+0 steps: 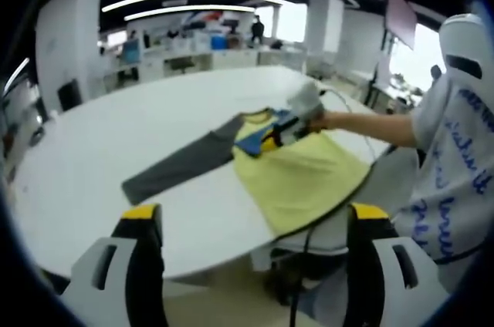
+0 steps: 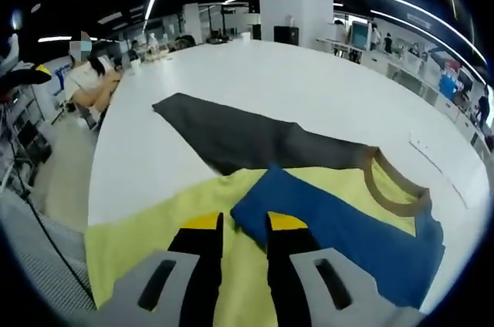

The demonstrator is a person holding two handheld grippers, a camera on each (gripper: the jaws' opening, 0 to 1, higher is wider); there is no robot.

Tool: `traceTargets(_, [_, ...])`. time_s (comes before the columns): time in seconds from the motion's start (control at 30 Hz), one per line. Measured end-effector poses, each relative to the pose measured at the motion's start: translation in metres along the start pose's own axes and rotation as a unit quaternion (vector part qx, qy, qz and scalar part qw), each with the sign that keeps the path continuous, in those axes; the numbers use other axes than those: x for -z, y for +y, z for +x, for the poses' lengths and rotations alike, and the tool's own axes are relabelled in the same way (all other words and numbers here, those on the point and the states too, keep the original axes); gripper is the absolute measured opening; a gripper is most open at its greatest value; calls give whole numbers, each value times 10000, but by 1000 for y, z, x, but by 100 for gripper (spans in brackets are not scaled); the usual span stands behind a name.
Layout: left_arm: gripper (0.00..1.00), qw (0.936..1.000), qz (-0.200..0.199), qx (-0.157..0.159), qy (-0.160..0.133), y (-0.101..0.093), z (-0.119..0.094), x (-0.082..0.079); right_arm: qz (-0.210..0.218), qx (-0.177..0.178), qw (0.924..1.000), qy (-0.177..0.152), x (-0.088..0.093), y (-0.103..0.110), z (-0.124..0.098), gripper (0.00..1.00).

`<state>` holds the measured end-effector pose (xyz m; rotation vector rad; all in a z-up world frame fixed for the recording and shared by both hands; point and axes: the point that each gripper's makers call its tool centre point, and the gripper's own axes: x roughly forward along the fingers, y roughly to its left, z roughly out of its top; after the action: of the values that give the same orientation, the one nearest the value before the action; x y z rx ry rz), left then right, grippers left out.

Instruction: Fold the garment on the visible template until the final outline fits inside the template.

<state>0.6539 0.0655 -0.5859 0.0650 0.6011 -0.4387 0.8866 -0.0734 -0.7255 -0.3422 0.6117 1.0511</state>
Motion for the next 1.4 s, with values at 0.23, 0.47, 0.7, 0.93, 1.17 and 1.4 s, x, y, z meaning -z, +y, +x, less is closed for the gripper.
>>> traceTargets(0.23, [95, 9999, 73, 51, -59, -4, 1, -4, 114, -17, 9999, -127, -8, 3, -23, 41])
traceTargets(0.47, [95, 9997, 173, 95, -124, -13, 3, -10, -15, -31, 9996, -290, -17, 12, -50, 54])
traceTargets(0.7, [95, 9996, 224, 131, -142, -24, 4, -12, -93, 27, 9991, -416, -22, 10, -71, 67])
traceTargets(0.93, [94, 9995, 217, 144, -154, -36, 8, -13, -24, -205, 9985, -497, -24, 20, -96, 83])
traceTargets(1.17, [95, 9992, 270, 231, -202, -52, 17, -19, -227, -254, 9984, -451, -15, 26, -120, 99])
traceTargets(1.4, [95, 9990, 309, 247, -194, -61, 23, -24, -318, -146, 9977, -582, -13, 24, -143, 100])
